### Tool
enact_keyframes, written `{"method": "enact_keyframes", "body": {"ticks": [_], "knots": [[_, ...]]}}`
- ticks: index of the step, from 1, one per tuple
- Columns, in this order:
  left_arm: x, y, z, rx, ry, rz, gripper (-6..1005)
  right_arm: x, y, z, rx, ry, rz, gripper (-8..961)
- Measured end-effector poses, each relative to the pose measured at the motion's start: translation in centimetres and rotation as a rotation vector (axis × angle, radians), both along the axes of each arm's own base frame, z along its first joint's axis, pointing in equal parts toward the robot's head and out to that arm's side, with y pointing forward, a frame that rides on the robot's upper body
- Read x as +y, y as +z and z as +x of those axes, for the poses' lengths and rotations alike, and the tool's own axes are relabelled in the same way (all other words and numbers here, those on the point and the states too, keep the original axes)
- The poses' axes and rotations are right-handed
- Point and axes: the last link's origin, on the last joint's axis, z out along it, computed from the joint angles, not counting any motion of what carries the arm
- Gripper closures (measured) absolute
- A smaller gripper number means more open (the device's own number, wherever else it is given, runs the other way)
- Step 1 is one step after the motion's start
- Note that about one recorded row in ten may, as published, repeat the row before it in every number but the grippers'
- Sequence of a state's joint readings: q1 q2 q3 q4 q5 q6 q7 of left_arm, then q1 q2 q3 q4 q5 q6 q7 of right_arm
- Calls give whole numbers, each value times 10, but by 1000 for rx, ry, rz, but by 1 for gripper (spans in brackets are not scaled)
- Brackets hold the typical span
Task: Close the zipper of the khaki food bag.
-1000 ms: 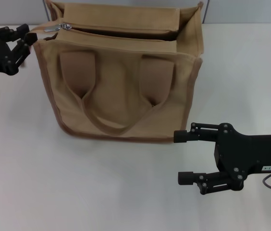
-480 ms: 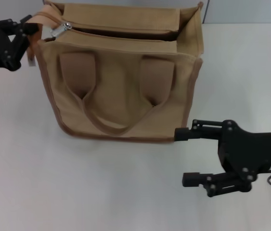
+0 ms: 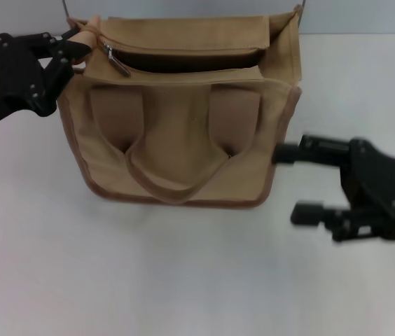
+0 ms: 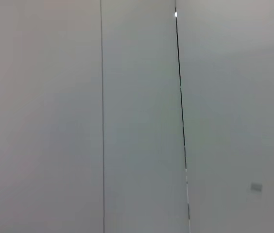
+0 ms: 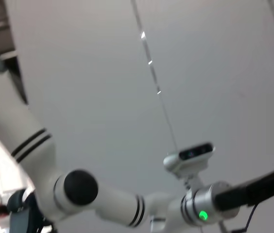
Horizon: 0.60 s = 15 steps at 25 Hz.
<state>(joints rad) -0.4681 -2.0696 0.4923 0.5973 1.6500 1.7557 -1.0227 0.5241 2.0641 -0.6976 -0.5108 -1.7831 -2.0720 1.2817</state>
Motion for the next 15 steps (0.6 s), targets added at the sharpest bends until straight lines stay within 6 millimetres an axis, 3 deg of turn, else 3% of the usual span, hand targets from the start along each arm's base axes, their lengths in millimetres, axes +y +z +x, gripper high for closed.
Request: {"method": "enact_keyframes", "body": {"ticks": [5, 8, 15], "knots": [[2, 0, -2, -22, 20, 4, 980, 17, 12, -8, 17, -82, -74, 173], [2, 1, -2, -28, 24, 12, 979, 37, 23, -21, -4, -121, -130, 175], [3, 3, -1, -38, 25, 21, 977, 76, 27, -49, -76, -153, -96, 180]]}}
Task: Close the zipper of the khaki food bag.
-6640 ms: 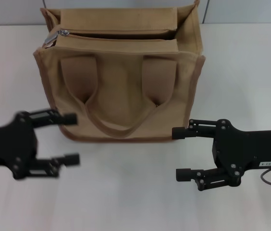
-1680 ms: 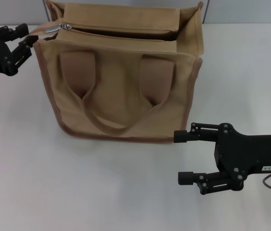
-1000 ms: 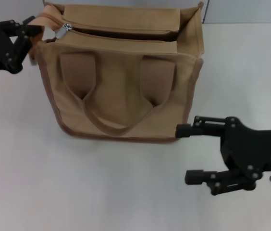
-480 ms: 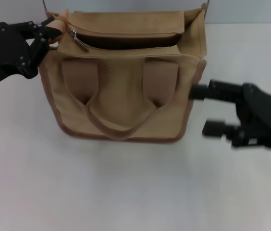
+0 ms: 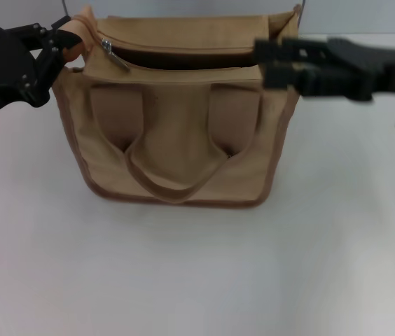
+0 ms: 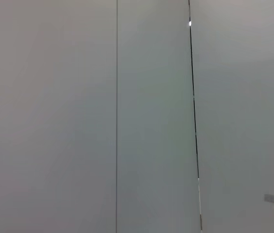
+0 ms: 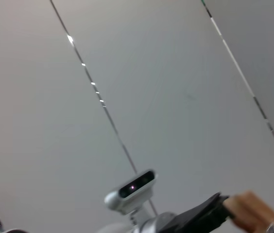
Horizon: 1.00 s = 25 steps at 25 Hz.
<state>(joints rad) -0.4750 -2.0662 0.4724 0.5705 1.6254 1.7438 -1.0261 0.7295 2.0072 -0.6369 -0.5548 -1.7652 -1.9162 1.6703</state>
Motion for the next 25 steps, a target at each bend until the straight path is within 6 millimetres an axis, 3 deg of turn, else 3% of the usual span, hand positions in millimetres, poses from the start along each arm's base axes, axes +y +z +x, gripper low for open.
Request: {"method": "enact_keyframes", "body": {"ticks": [3, 4, 10, 18, 23, 25], "knots": [[1, 0, 0, 1, 1, 1, 977, 23, -3, -25, -46, 15, 24, 182], [1, 0, 0, 1, 1, 1, 976, 23, -3, -25, -46, 15, 24, 183], [3, 1, -1, -16, 17, 19, 975, 51, -28, -61, -212, 37, 55, 187], [8, 2, 2, -24, 25, 34, 973, 55, -52, -91, -315, 96, 43, 193], [10, -1, 2, -29, 31, 28, 972, 59, -51, -102, -350, 86, 51, 196], [10, -1, 2, -29, 30, 29, 971, 61, -52, -104, -358, 78, 54, 247]]}}
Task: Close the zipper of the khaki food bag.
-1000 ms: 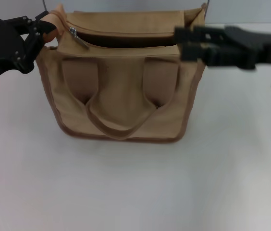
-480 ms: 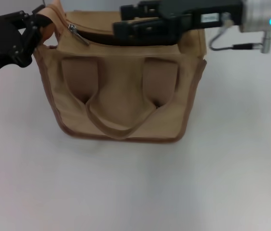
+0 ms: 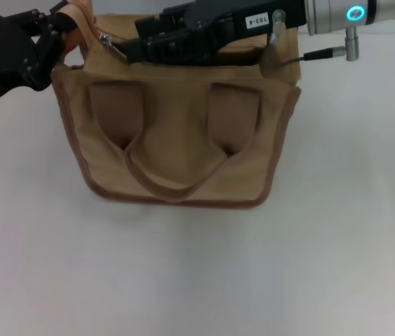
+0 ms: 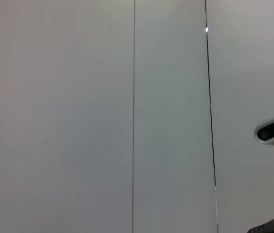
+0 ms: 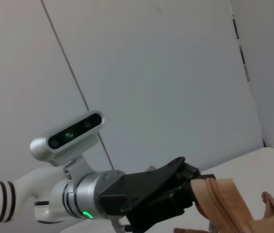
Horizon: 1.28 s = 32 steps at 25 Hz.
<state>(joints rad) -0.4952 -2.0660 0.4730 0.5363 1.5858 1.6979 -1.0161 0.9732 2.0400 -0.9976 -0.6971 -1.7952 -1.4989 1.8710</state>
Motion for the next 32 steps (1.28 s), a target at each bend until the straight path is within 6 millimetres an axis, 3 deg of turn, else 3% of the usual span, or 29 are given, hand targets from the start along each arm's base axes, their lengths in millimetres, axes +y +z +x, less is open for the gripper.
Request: {"method": "enact_keyframes", "body": {"ticks": [5, 10, 18, 27, 32], "knots": [[0, 0, 0, 1, -1, 1, 970, 3, -9, -4, -41, 1, 10, 374], [1, 0, 0, 0, -2, 1, 969, 3, -17, -6, -66, 3, 18, 648], [-1, 0, 1, -2, -11, -2, 967, 5, -35, -9, -127, 7, 57, 649], [-1, 0, 2, -5, -17, -9, 965, 6, -37, -14, -118, 8, 63, 647], [-1, -2, 5, -7, -29, -14, 964, 5, -43, -17, -124, -20, 43, 717]]}}
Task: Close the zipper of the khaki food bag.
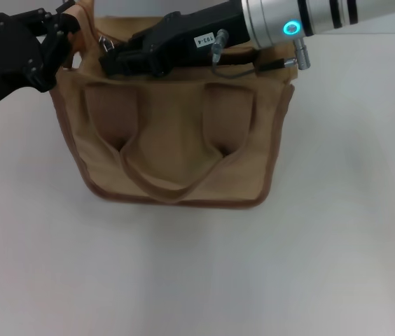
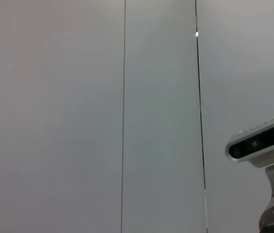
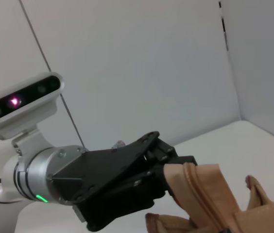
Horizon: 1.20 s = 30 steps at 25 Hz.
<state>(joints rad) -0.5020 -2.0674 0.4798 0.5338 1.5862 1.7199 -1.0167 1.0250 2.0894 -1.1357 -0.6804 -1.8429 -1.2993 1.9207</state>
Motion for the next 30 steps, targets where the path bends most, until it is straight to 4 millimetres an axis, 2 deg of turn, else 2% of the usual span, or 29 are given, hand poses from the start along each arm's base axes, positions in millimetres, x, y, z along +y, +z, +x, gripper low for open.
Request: {"method": "enact_keyframes", "body": {"ticks": [3, 8, 13, 17, 24, 30], "knots": [[0, 0, 1, -2, -8, -2, 963, 4, -5, 1, -18, -41, 16, 763], [-1, 0, 2, -3, -12, -2, 962, 4, -5, 5, 30, -91, 13, 936], [-1, 2, 1, -24, -2, 8, 961, 5, 7, 18, 42, -171, 19, 942], [-1, 5, -4, -63, 29, 22, 960, 4, 33, 50, 16, -290, 54, 947], [3, 7, -9, -64, 73, 30, 958, -2, 93, 113, -15, -445, 201, 937], [6, 8, -8, -71, 79, 30, 957, -26, 124, 140, 140, -393, 237, 922]]}}
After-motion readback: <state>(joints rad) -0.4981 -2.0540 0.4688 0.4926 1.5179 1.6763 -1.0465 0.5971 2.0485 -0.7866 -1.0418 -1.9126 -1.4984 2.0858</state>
